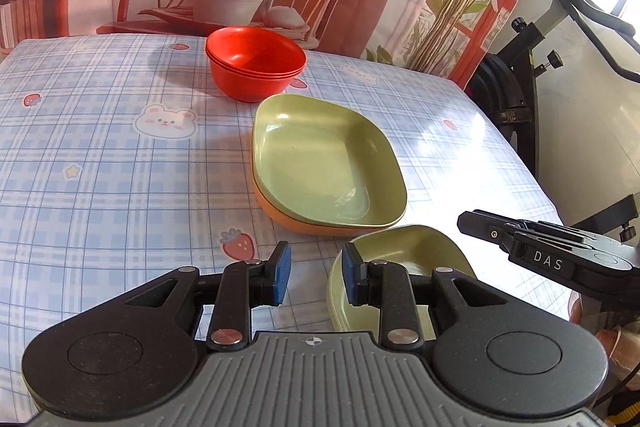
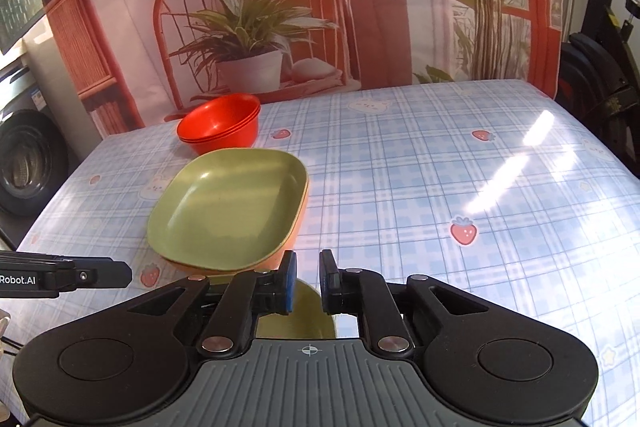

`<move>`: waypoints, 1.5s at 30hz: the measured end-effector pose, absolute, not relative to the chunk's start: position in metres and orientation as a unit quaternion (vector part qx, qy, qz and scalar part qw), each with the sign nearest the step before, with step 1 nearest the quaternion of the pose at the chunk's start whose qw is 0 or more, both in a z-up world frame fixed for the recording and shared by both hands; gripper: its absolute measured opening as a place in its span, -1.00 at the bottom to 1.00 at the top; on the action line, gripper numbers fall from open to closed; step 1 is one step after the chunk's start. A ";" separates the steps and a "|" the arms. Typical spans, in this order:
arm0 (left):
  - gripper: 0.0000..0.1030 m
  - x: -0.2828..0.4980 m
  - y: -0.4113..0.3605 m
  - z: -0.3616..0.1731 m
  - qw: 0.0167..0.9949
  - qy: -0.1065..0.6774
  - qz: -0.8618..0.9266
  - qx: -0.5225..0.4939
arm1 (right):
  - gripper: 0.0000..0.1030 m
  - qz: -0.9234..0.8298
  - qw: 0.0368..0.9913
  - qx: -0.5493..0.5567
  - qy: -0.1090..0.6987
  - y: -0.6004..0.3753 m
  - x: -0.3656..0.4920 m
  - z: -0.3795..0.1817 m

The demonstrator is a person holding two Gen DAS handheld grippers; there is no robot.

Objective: Organize plates and bowls

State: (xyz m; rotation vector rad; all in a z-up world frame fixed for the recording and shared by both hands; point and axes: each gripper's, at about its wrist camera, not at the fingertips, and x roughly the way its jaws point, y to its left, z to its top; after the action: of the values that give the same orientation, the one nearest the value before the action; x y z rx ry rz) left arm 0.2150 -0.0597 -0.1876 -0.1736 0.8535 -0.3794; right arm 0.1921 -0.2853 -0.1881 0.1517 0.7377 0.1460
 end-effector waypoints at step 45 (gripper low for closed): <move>-0.69 0.176 -0.066 -0.216 0.871 0.436 -0.207 -0.093 | -0.80 0.052 0.920 0.076 0.382 -0.283 0.150 -0.202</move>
State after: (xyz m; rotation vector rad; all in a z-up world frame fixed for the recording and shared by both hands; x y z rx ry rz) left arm 0.1763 -0.0656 -0.2157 -0.1944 0.9123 -0.4333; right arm 0.1501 -0.2834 -0.2022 0.1569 0.7845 0.1059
